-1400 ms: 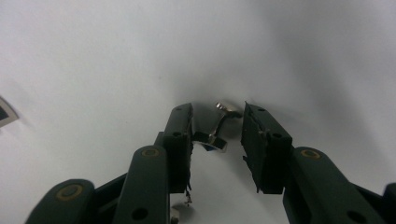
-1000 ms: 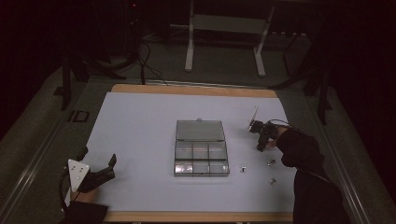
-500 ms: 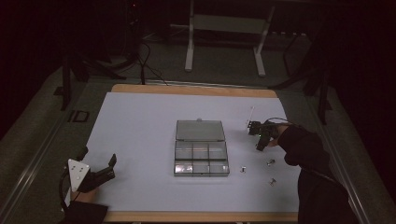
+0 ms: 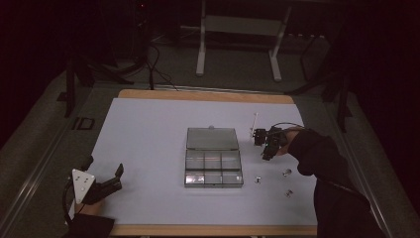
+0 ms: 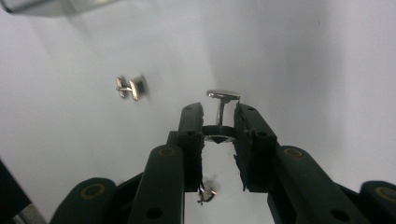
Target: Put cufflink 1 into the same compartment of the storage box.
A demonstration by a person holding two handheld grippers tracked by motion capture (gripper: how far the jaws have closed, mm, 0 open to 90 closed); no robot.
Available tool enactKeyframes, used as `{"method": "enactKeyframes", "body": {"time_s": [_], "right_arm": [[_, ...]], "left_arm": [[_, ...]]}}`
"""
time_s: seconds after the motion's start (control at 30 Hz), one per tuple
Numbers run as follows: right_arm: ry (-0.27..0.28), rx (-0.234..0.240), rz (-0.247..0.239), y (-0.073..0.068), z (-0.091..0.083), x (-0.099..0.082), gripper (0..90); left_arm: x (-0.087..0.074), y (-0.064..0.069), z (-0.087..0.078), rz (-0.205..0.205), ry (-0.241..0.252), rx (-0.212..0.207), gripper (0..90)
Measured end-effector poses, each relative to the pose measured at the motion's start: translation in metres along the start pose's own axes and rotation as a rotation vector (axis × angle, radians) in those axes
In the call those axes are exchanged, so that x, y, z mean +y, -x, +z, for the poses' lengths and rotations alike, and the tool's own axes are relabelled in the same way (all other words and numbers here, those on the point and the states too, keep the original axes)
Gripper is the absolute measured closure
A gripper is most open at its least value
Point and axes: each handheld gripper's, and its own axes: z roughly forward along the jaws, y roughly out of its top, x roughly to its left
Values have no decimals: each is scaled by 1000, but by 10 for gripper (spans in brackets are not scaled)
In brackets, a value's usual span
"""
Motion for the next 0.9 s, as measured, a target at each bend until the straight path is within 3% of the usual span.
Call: {"method": "enactKeyframes", "body": {"time_s": [0.33, 0.9], "right_arm": [[-1, -13, -85, -17, -15, 25, 732], [0, -10, -171, -35, -23, 65, 732]], "left_arm": [[0, 0, 0, 0, 1, 0, 28], [0, 0, 0, 1, 2, -1, 28]]}}
